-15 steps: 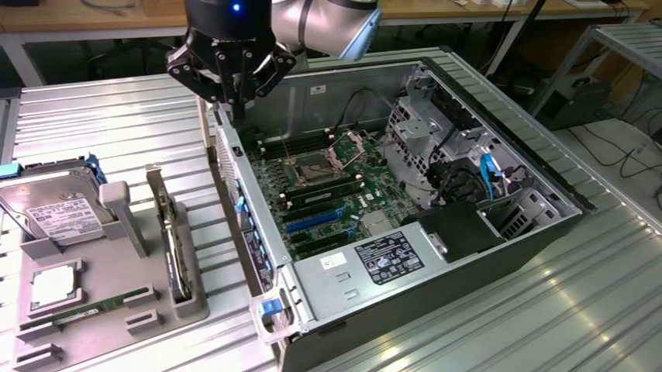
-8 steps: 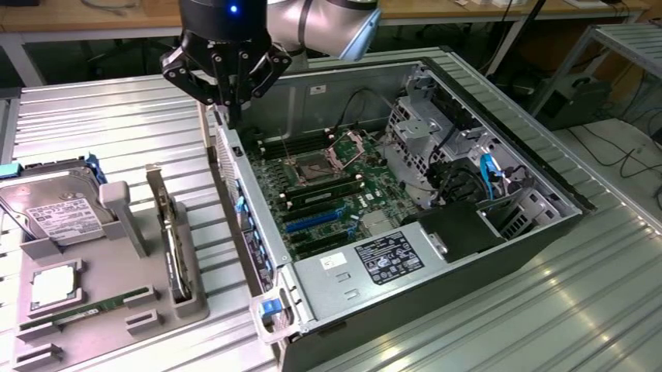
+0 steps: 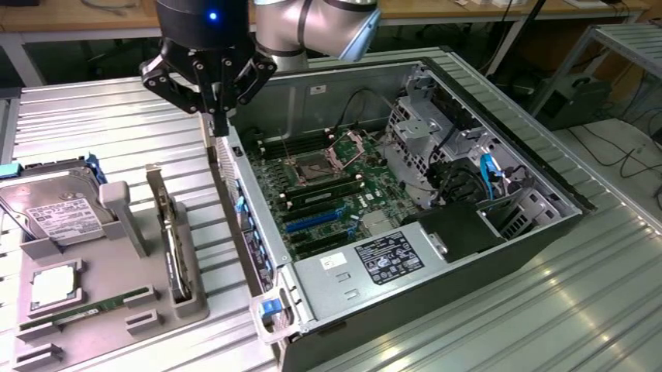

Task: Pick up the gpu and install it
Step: 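Reach for the gpu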

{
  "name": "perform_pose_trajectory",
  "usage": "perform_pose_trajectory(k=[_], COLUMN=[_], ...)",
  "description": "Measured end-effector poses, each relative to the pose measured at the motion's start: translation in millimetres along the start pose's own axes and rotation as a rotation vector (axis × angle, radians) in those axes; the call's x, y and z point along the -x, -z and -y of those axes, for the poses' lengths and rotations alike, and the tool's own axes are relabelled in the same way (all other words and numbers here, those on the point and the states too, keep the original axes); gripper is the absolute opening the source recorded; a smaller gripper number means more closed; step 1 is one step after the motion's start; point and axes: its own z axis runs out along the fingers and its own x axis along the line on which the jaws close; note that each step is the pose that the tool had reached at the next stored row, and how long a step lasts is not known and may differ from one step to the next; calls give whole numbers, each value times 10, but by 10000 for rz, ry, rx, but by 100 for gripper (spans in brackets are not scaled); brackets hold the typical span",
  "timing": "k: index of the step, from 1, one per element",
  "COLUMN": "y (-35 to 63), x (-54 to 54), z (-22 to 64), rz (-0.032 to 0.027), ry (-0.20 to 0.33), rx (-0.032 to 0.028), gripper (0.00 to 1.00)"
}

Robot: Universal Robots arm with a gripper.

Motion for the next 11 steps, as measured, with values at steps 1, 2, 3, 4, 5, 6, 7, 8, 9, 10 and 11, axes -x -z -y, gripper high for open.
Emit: perform_pose_trajectory(k=[1, 2, 3, 4, 5, 6, 7, 8, 9, 10, 11], y=[1, 1, 1, 1, 1, 2, 2, 2, 1, 0, 1], x=[-29, -61, -92, -122, -171, -202, -232, -270, -300, -332, -363], z=[7, 16, 24, 31, 42, 49, 56, 66, 73, 82, 90], rz=[-1, 0, -1, -1, 0, -1, -1, -1, 0, 0, -1], ry=[1, 3, 4, 5, 5, 6, 7, 7, 9, 9, 10], rx=[3, 8, 12, 16, 23, 26, 29, 35, 39, 45, 47], gripper=[11, 11, 11, 11, 11, 11, 11, 11, 11, 11, 11])
